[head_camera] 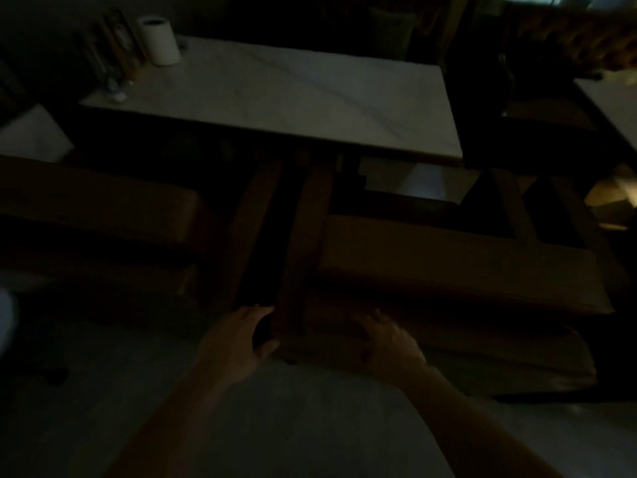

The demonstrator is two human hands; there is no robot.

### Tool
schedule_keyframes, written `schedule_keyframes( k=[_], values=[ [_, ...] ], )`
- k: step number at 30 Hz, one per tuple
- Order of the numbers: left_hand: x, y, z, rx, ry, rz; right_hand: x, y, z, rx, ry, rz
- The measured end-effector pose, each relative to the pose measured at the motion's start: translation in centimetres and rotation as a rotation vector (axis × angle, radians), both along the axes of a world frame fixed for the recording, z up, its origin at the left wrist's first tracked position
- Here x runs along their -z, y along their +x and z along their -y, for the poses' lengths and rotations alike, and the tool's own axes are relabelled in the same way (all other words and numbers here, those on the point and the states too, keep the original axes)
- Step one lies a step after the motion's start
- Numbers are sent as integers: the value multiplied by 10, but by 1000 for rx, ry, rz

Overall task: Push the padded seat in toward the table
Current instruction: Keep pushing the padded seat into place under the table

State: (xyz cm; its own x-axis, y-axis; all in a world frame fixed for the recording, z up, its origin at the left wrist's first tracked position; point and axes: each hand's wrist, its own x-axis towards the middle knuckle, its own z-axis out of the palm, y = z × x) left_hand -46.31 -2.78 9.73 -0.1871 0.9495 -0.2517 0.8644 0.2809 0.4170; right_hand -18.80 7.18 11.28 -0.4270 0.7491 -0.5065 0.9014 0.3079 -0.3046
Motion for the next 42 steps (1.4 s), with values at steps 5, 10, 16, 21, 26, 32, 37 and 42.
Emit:
schedule_keyframes(
  k=[5,10,16,21,26,32,37,42],
  values=[
    [-24,-125,62,-99,85,8,-21,-109,53,39,6,-17],
    [-38,-246,119,-200,116,-27,-23,-230,101,3,20,-53],
    [-31,-336,130,-227,143,-88,-21,-341,106,-59,70,-148],
    [-16,-411,108,-183,142,-160,4,-423,85,-105,219,-158],
    [7,-489,62,-115,139,-206,44,-494,57,-115,273,-77],
    [47,-575,18,-5,43,-283,86,-535,41,-15,227,117],
    [79,-614,11,43,14,-291,111,-553,46,47,337,216],
    [90,-623,11,33,57,-268,116,-555,50,123,390,175]
  ],
)
